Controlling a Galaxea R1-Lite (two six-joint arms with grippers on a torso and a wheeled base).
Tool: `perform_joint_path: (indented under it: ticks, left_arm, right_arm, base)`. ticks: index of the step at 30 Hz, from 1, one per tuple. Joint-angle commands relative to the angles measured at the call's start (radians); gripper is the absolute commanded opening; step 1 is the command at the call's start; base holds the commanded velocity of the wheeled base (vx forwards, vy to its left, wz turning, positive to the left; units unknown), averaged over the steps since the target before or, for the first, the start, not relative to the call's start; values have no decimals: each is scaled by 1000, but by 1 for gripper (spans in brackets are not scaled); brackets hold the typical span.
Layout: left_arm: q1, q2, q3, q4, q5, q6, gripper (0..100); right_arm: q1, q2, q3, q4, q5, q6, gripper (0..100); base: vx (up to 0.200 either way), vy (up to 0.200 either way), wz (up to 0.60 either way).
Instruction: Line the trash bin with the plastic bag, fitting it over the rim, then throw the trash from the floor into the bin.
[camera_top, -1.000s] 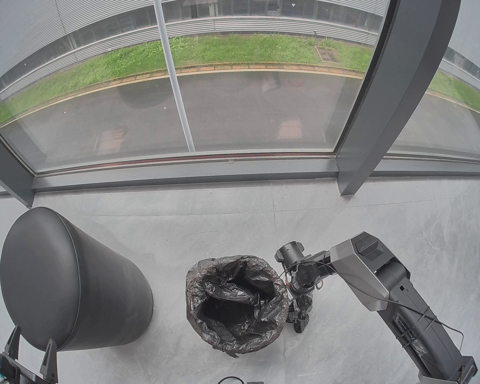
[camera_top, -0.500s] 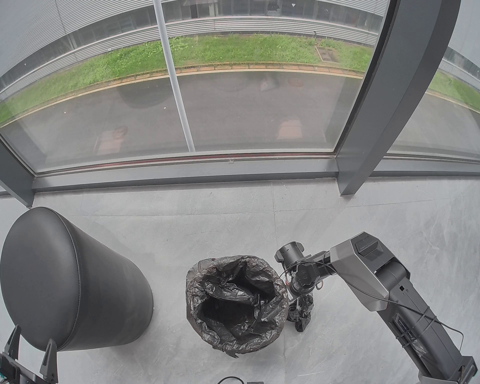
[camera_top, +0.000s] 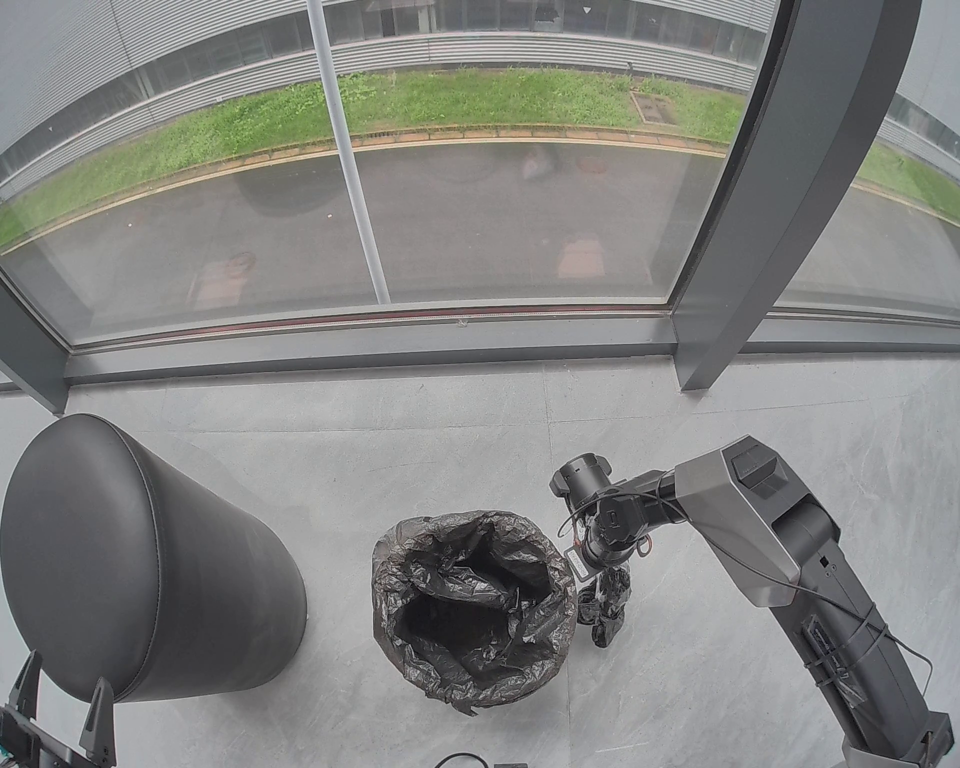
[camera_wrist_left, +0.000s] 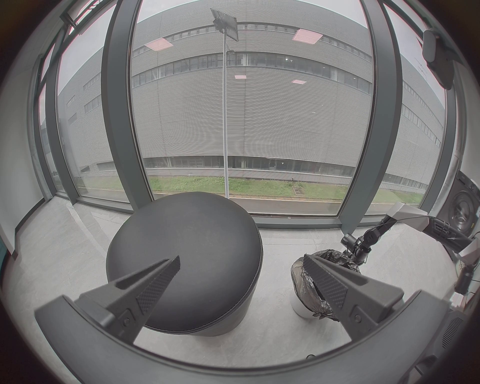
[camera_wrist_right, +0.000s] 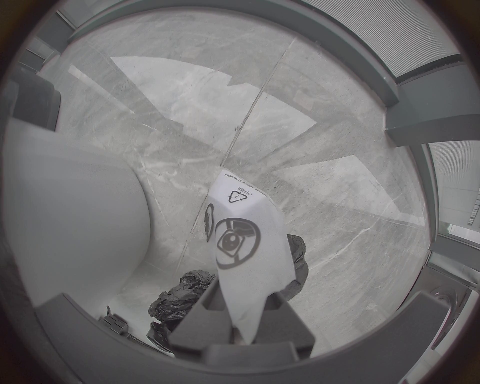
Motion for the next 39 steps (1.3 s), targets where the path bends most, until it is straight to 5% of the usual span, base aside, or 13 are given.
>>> perform_joint_path:
  ticks: [1, 25, 39]
  left_arm:
    - [0, -16, 2, 0, 0, -1, 100]
    - [0, -15, 2, 0, 0, -1, 100]
    - [0, -16, 2, 0, 0, -1, 100]
  right_arm:
    - [2, -69, 0, 15, -13, 1, 0]
    - [14, -454, 0, 174, -232, -11, 0]
    - [156, -655, 0, 227, -278, -11, 0]
  base:
    - [0, 0, 0]
    - [0, 0, 0]
    - [0, 0, 0]
